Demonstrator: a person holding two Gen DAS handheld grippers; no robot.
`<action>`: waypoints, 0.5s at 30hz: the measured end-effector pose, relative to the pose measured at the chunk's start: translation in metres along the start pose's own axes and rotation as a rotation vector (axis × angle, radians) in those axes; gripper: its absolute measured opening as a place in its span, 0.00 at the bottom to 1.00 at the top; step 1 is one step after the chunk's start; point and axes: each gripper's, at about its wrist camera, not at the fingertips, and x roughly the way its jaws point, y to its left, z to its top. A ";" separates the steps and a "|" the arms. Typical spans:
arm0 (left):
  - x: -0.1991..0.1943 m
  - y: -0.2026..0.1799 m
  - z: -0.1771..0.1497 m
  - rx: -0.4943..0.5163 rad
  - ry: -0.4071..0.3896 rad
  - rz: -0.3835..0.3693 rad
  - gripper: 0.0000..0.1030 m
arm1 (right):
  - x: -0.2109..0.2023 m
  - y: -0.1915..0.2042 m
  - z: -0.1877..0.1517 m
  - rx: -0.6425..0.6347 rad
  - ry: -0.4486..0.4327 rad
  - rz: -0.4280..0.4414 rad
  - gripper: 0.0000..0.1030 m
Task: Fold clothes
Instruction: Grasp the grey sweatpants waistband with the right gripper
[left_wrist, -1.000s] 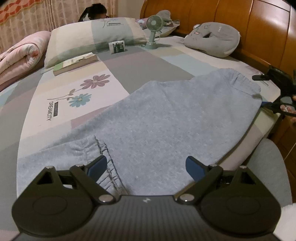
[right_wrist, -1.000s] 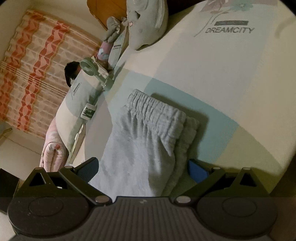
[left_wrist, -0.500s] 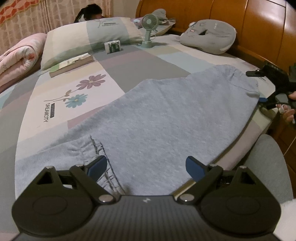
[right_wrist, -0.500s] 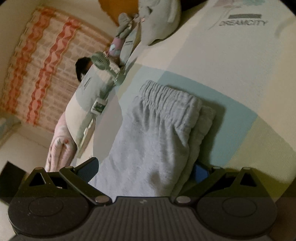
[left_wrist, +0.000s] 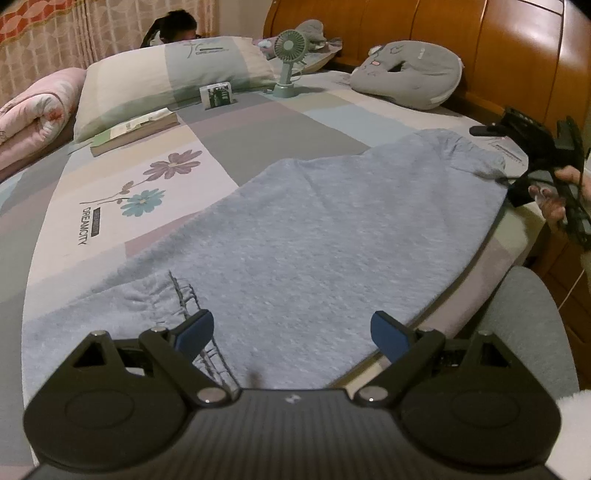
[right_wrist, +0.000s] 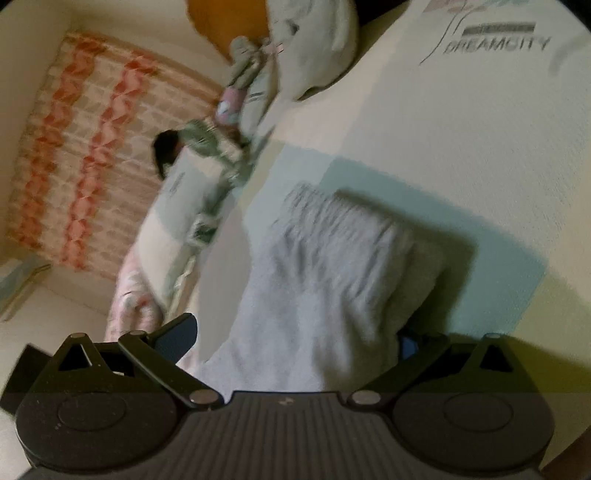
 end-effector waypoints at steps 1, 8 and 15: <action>0.001 0.000 0.000 -0.002 0.001 -0.002 0.89 | 0.000 0.000 -0.003 -0.011 -0.007 0.005 1.00; -0.002 0.001 -0.004 -0.007 -0.005 -0.018 0.89 | -0.005 -0.016 0.012 0.053 -0.073 0.118 1.00; 0.001 0.001 -0.007 -0.027 -0.004 -0.044 0.89 | -0.006 -0.013 0.006 0.064 -0.121 0.122 1.00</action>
